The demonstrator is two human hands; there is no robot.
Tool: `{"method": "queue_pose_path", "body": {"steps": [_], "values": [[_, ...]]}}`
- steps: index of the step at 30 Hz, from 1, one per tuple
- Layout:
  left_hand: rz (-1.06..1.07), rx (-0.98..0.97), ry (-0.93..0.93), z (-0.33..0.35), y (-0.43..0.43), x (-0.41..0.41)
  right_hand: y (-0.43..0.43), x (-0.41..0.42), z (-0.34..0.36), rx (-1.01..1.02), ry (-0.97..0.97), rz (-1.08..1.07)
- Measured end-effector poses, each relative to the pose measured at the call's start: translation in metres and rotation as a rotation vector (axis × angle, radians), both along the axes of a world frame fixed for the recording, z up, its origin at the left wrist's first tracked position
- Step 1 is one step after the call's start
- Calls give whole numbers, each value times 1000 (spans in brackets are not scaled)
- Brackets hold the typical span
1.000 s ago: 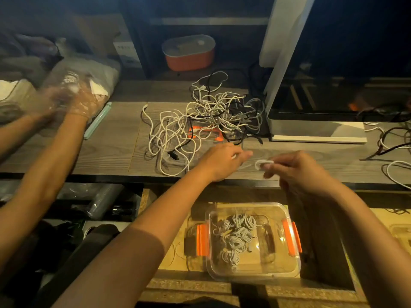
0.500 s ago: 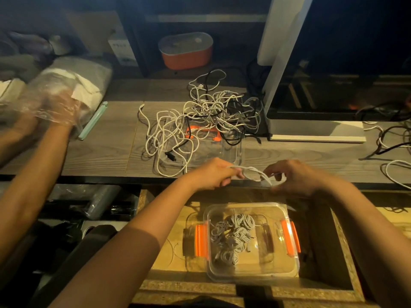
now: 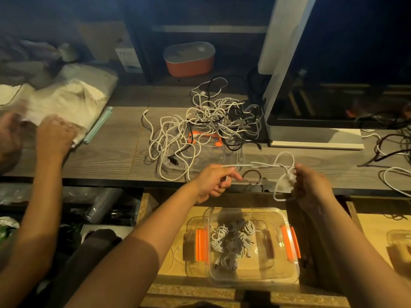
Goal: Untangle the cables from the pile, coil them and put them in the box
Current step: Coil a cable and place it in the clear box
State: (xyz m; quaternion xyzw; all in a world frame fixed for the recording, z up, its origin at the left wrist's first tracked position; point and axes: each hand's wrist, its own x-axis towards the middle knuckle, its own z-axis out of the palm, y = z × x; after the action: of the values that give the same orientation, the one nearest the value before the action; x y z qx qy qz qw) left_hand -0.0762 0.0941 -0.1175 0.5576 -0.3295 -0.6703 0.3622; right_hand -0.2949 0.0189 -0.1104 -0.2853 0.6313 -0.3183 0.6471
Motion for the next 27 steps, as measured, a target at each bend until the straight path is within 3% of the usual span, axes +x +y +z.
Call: {"method": "queue_pose_path", "body": {"steps": [3, 6, 9, 13, 16, 19, 22, 25, 27], "values": [[104, -13, -33, 3, 3, 4, -5, -8, -8, 94, -31, -211], [31, -78, -338, 11, 3, 5, -9, -15, -5, -74, 354, 97], [-145, -166, -750, 22, 1, -2, -10, -13, 8, -132, 517, 364], [-282, -256, -1035, 38, -4, -19, 2, 5, 50, -575, 779, 453], [-289, -316, -1136, 46, -6, -32, 19, 27, 72, -895, 867, 699], [-256, -354, -1184, 52, -6, -36, 28, 41, 64, -826, 766, 998], [-262, -431, -1235, 51, -6, -32, 28, 43, 51, -747, 708, 1051], [-278, -456, -1290, 51, -7, -29, 25, 43, 41, -741, 794, 1053], [-401, -403, -1327, 49, -8, -27, 21, 40, 39, -785, 885, 950]]}}
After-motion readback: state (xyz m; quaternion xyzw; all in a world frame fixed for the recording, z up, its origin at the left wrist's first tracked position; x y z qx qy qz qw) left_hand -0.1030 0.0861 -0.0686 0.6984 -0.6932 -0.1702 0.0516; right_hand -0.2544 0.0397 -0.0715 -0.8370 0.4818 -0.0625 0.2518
